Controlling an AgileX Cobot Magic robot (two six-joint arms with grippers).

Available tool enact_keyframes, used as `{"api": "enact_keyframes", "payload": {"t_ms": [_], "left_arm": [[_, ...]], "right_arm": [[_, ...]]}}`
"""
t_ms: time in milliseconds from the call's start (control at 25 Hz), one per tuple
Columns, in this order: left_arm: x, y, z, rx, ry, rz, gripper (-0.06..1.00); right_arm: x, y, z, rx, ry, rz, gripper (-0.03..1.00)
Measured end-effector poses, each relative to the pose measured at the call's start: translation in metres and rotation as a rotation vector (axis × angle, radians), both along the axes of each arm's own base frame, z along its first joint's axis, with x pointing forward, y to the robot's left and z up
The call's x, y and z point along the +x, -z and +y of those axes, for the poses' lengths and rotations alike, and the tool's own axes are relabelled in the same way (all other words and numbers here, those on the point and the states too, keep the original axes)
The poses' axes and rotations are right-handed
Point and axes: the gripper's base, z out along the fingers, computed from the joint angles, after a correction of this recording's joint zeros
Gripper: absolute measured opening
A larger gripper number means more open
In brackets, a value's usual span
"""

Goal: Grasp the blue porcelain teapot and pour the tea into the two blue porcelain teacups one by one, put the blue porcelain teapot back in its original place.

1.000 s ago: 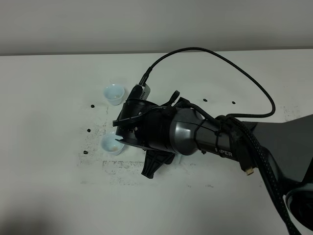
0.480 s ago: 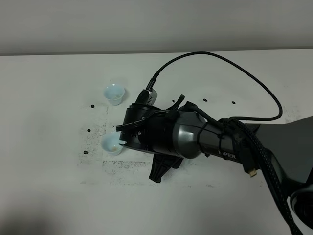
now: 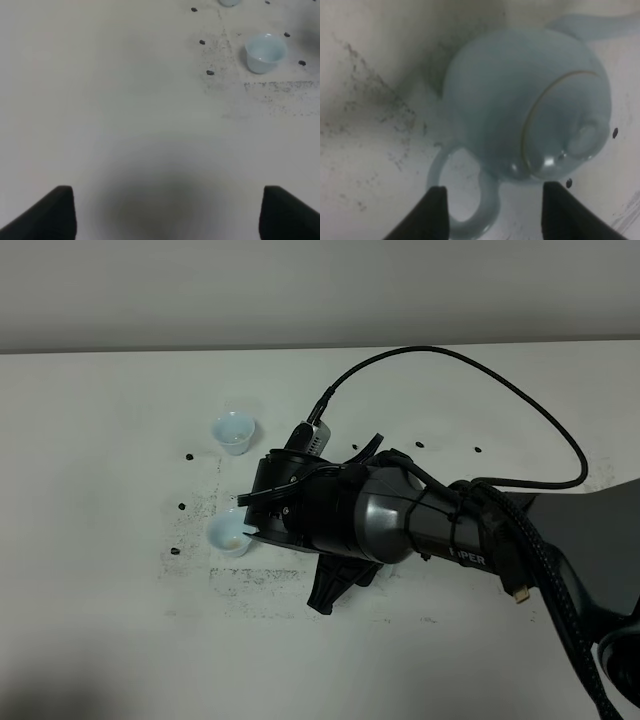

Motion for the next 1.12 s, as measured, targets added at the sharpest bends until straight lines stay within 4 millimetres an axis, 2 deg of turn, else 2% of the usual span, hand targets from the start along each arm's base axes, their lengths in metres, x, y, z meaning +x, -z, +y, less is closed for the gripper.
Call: {"api": "enact_keyframes", "payload": {"t_ms": [320,440,600,760,880,1000,1120], "left_arm": [[0.0,0.0,0.0,0.0,0.0,0.0,0.75],[0.0,0.0,0.0,0.0,0.0,0.0,0.75],[0.0,0.0,0.0,0.0,0.0,0.0,0.75],[0.0,0.0,0.0,0.0,0.0,0.0,0.75],[0.0,0.0,0.0,0.0,0.0,0.0,0.75],[0.0,0.0,0.0,0.0,0.0,0.0,0.75],[0.0,0.0,0.0,0.0,0.0,0.0,0.75]], "right_arm": [[-0.001,-0.002,0.0,0.012,0.007,0.004,0.45],[-0.003,-0.017,-0.001,0.045,0.011,-0.014,0.45],[-0.008,-0.052,-0.007,0.14,0.028,-0.033,0.45],[-0.009,-0.097,-0.032,0.311,0.104,-0.014,0.45],[-0.005,-0.121,-0.058,0.462,0.192,0.044,0.45],[0.005,-0.127,-0.08,0.578,0.271,0.115,0.45],[0.009,-0.115,-0.096,0.609,0.317,0.183,0.45]]}}
